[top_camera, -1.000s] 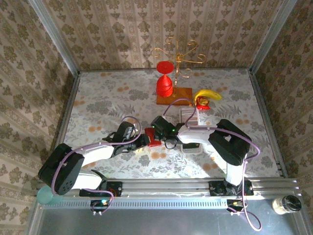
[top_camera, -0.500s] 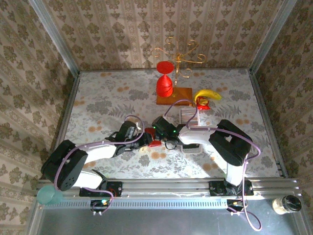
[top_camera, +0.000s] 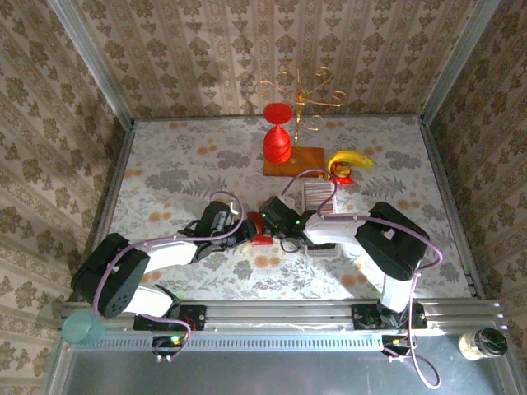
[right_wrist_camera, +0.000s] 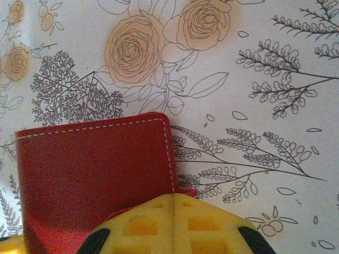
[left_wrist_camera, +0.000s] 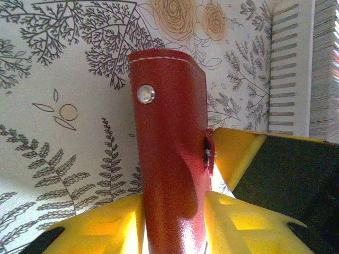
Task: Put the credit cards into the card holder
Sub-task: Pick up the card holder from the center of the table.
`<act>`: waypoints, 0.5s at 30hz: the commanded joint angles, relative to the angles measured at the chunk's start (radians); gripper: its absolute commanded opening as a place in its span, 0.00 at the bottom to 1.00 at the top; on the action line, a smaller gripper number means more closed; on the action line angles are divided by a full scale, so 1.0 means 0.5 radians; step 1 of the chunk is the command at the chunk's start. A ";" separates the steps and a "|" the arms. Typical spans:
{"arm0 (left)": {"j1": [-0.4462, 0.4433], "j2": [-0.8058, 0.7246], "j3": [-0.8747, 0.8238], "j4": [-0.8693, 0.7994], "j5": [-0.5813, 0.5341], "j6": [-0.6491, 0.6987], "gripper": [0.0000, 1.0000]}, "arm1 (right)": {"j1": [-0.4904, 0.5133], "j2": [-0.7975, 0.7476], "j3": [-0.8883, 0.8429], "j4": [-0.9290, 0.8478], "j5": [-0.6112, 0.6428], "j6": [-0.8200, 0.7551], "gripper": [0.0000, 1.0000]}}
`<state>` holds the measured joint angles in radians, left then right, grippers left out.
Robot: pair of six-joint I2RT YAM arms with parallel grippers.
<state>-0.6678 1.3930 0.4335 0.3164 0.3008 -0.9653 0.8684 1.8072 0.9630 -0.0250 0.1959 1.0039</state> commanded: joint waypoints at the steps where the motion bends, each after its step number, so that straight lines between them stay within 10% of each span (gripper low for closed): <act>1: -0.002 -0.011 0.060 0.090 0.037 -0.023 0.28 | -0.007 -0.043 -0.060 -0.076 -0.017 0.056 0.00; 15: 0.013 -0.173 0.055 -0.075 0.012 0.053 0.03 | -0.012 -0.226 -0.080 -0.058 -0.031 0.007 0.00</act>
<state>-0.6662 1.3518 0.4335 0.3210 0.3107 -0.9672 0.8673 1.7466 0.9302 -0.0311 0.1764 1.0176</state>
